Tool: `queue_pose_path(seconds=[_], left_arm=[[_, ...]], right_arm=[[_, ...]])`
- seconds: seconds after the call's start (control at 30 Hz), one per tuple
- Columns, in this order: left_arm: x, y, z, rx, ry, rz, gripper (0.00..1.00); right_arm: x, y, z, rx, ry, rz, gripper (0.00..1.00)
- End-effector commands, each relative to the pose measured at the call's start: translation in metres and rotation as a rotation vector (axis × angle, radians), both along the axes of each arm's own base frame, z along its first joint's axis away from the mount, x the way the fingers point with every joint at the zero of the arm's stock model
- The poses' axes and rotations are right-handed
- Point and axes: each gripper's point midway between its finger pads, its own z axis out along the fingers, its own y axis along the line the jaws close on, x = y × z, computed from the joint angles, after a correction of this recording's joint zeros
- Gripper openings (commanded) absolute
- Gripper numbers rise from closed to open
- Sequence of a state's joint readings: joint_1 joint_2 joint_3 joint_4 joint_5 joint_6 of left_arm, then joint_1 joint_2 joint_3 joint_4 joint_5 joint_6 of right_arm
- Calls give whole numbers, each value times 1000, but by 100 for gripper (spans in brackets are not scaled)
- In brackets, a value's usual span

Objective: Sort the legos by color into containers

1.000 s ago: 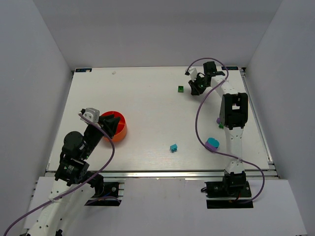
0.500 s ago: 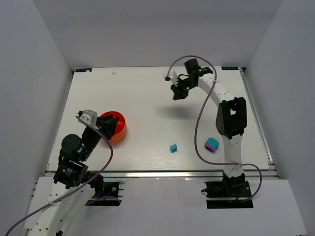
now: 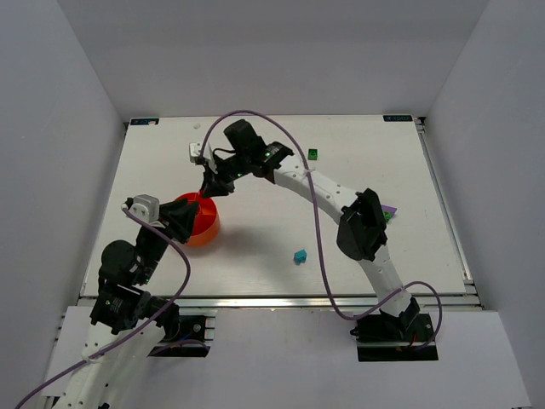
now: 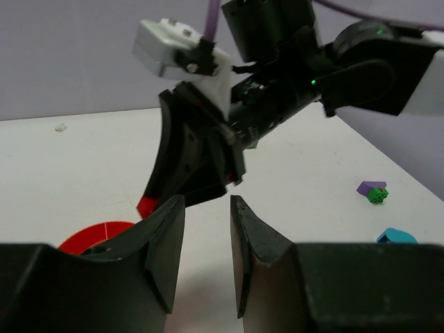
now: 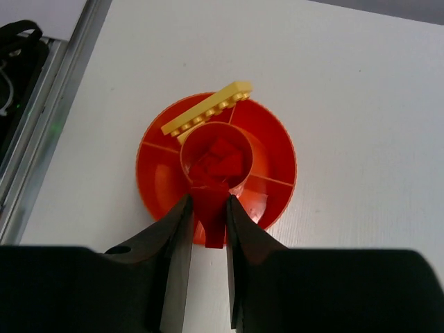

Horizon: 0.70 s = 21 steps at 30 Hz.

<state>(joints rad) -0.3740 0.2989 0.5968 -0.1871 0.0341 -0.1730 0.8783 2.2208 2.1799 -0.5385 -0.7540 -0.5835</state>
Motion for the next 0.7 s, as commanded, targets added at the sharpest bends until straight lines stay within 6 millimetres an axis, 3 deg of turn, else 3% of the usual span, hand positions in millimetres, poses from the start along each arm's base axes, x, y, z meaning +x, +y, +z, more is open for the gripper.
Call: queue_pose_path(seconds=[0.0, 0.13, 0.3, 0.5, 0.6, 0.67], left_arm=[[1, 5, 1, -2, -9, 27, 43], [1, 5, 0, 1, -7, 24, 43], [0, 3, 1, 1, -12, 15, 43], [-1, 4, 2, -2, -17, 15, 43], [0, 3, 2, 1, -13, 10, 43], [-1, 2, 1, 2, -12, 6, 44]], right_arm=[[10, 38, 23, 129, 19, -75, 4], [11, 62, 9, 154, 81, -118, 6], [-4, 76, 0, 154, 103, -101, 10], [-13, 79, -24, 108, 117, -102, 28], [-10, 78, -21, 108, 107, -115, 48], [-7, 75, -18, 109, 101, -124, 52]])
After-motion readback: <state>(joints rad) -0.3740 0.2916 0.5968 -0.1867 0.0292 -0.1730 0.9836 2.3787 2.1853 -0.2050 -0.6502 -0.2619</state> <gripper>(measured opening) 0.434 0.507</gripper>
